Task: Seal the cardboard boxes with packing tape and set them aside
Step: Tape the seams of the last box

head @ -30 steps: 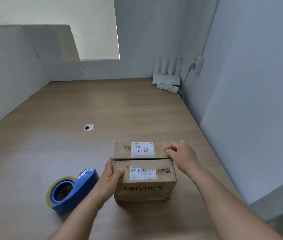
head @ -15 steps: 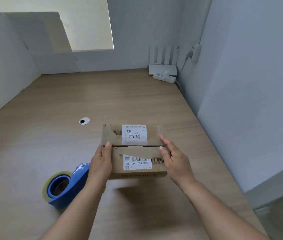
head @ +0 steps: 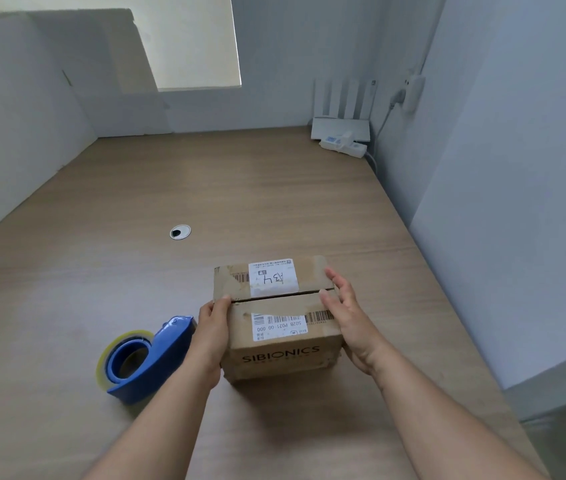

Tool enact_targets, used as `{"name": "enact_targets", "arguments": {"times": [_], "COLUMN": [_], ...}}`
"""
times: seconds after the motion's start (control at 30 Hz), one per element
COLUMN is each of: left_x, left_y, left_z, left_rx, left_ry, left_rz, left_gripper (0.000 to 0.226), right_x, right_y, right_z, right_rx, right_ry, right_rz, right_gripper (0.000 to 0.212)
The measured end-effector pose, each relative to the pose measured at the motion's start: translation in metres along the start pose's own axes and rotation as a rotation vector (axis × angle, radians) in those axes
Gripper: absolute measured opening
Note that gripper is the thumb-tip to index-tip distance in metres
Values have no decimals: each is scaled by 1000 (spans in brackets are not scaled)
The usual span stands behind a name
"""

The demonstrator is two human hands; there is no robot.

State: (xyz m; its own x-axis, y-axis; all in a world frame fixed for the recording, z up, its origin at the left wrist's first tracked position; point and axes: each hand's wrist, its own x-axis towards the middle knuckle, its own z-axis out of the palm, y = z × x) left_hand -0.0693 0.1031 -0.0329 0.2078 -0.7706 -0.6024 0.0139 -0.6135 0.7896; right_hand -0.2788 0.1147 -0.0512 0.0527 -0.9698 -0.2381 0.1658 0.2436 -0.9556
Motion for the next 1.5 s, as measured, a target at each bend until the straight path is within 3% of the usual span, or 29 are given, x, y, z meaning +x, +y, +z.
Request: {"name": "enact_targets", "arguments": {"times": [0.33, 0.43, 0.57, 0.73, 0.8, 0.97, 1.17, 1.33, 1.5], "left_x": [-5, -10, -1, 9, 8, 6, -1, -7, -16], "left_y": [-5, 9, 14, -9, -11, -12, -24, -27, -11], "left_z": [8, 8, 10, 4, 2, 9, 9, -2, -12], "left_rx": [19, -68, -73, 135, 114, -37, -114, -122, -47], "left_ry": [-6, -40, -6, -116, -148, -70, -84, -53, -42], "left_rz": [56, 175, 305, 47, -24, 45, 51, 100, 2], "left_gripper": [42, 35, 32, 45, 46, 35, 39, 33, 33], "right_x": [-1, -3, 10, 12, 10, 11, -2, -13, -27], "right_y": [1, -11, -22, 2, 6, -2, 6, 11, 8], "right_z": [-8, -10, -4, -12, -16, -20, -10, -1, 0], "right_rx": [71, 151, 17, -189, -288, -443, -173, -213, -150], "right_ry": [23, 63, 77, 22, -16, -103, 79, 135, 162], "right_rz": [-31, -148, -283, -164, -69, 40, -42, -104, -31], "right_gripper": [51, 54, 46, 45, 49, 56, 47, 50, 42]}}
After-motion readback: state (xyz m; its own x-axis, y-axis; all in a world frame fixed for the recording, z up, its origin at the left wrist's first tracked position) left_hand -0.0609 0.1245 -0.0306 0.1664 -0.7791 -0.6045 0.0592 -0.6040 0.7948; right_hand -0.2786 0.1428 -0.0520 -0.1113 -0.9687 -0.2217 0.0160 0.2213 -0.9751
